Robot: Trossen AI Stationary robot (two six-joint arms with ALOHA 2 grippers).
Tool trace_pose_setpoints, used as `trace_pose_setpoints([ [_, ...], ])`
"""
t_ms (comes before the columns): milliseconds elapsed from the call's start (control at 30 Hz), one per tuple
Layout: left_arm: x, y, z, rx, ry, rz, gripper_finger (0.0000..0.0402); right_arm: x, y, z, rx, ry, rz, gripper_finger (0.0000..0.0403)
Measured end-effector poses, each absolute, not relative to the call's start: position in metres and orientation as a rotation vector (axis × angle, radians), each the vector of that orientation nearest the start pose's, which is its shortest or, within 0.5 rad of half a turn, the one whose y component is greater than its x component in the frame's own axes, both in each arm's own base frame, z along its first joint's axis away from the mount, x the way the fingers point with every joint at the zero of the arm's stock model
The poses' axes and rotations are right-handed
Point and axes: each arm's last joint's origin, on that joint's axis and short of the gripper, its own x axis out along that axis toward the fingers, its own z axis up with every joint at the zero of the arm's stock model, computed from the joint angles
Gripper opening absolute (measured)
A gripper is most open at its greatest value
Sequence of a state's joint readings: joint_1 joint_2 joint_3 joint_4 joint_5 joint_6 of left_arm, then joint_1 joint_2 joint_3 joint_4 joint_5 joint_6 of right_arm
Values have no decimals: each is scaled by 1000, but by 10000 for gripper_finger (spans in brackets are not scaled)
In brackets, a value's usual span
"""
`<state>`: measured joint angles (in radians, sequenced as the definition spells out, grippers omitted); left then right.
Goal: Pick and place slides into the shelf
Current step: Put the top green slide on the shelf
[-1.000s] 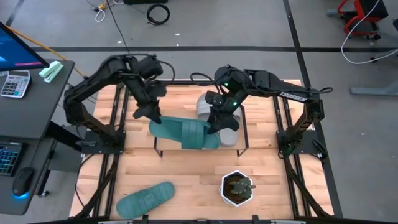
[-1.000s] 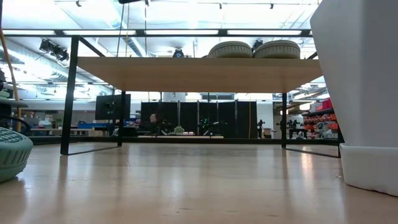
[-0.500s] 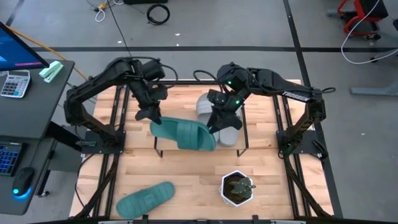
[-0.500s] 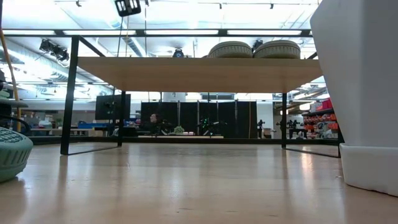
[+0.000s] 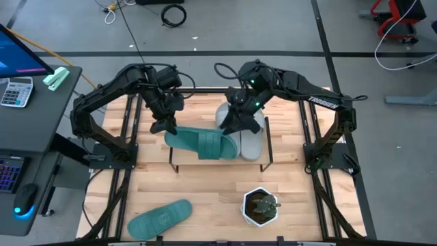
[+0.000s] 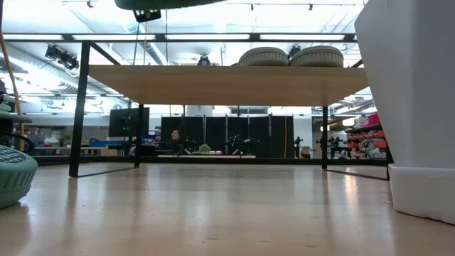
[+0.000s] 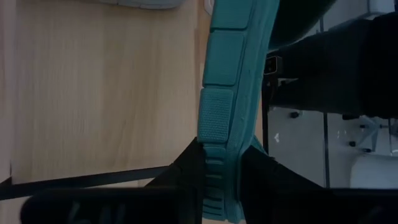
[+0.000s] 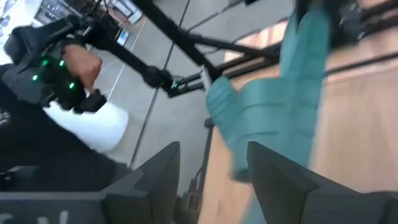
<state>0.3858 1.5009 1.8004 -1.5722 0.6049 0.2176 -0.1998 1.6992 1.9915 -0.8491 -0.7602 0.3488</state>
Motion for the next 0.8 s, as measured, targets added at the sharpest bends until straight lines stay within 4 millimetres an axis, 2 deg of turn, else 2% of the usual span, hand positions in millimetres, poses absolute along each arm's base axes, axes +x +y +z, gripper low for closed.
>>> trace_pose_setpoints([
  [100, 234, 73, 409, -400, 1087, -320, 70, 349, -55, 444, 559, 565, 442, 194],
  [233, 235, 71, 409, -395, 1090, -330, 70, 369, -60, 427, 587, 590, 456, 194],
  [467, 235, 71, 408, -393, 1099, -324, 70, 394, -53, 402, 596, 642, 525, 194],
  [800, 235, 71, 409, -389, 1091, -322, 70, 399, -49, 410, 699, 604, 669, 194],
])
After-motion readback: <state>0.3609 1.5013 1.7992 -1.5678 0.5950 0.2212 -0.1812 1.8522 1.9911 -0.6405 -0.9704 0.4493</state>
